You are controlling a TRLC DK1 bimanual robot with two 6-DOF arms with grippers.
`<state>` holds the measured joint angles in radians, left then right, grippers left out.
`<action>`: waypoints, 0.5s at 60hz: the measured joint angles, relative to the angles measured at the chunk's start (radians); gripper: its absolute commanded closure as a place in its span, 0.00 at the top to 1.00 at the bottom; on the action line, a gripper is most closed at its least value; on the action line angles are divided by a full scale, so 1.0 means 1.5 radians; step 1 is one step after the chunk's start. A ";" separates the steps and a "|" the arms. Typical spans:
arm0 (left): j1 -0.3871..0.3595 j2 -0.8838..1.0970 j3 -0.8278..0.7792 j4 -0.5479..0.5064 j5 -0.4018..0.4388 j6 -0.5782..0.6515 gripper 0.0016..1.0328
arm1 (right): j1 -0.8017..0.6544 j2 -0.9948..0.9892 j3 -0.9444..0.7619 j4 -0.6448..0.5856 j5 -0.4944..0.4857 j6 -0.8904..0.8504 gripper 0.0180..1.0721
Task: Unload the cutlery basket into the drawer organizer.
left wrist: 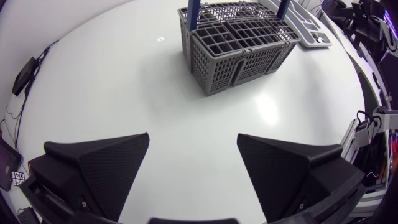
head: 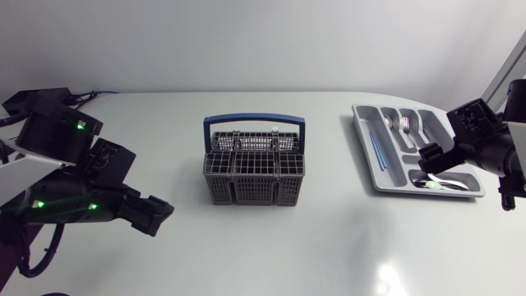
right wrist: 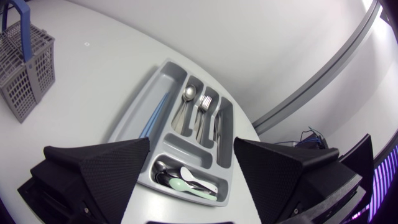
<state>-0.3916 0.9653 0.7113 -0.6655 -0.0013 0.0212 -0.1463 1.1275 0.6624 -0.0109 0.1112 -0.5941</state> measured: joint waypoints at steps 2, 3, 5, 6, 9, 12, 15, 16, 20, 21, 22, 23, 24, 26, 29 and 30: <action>0.006 -0.009 -0.001 -0.005 0.000 0.007 0.96 | 0.013 -0.017 0.000 -0.010 0.006 0.008 0.96; 0.009 -0.013 -0.001 -0.006 0.000 0.009 0.96 | 0.022 -0.027 0.000 -0.015 0.010 0.012 0.96; 0.017 -0.025 -0.004 -0.009 0.000 0.018 0.96 | 0.042 -0.045 0.000 -0.028 0.016 0.024 0.96; 0.019 -0.029 -0.006 -0.011 0.000 0.020 0.96 | 0.049 -0.050 -0.001 -0.032 0.016 0.028 0.96; 0.025 -0.042 -0.012 -0.015 0.000 0.027 0.96 | 0.066 -0.061 -0.001 -0.044 0.017 0.041 0.96; 0.033 -0.058 -0.020 -0.023 -0.001 0.037 0.96 | 0.084 -0.067 -0.001 -0.057 0.018 0.058 0.96; 0.039 -0.072 -0.028 -0.030 0.000 0.043 0.96 | 0.098 -0.068 -0.001 -0.064 0.019 0.065 0.96; 0.043 -0.080 -0.031 -0.036 0.000 0.047 0.96 | 0.107 -0.068 -0.001 -0.065 0.019 0.068 0.96; 0.052 -0.099 -0.037 -0.047 0.000 0.058 0.96 | 0.130 -0.072 -0.006 -0.065 0.028 0.073 0.96; 0.056 -0.105 -0.039 -0.049 0.000 0.061 0.96 | 0.134 -0.074 -0.007 -0.065 0.030 0.077 0.96; 0.059 -0.109 -0.040 -0.051 0.000 0.063 0.96 | 0.139 -0.076 -0.009 -0.065 0.033 0.078 0.96; 0.063 -0.114 -0.041 -0.053 0.000 0.066 0.96 | 0.142 -0.078 -0.010 -0.065 0.035 0.079 0.96; 0.066 -0.118 -0.042 -0.053 0.000 0.070 0.96 | 0.145 -0.079 -0.011 -0.065 0.036 0.080 0.96; 0.073 -0.126 -0.043 -0.056 0.000 0.075 0.96 | 0.149 -0.084 -0.013 -0.065 0.039 0.083 0.96; 0.084 -0.138 -0.045 -0.060 0.000 0.082 0.96 | 0.153 -0.092 -0.017 -0.065 0.042 0.088 0.96; 0.086 -0.142 -0.046 -0.060 0.000 0.086 0.96 | 0.154 -0.096 -0.019 -0.065 0.047 0.092 0.96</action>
<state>-0.2619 0.7528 0.6418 -0.7559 -0.0013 0.1505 0.0845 0.9836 0.6334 -0.1085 0.1818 -0.4564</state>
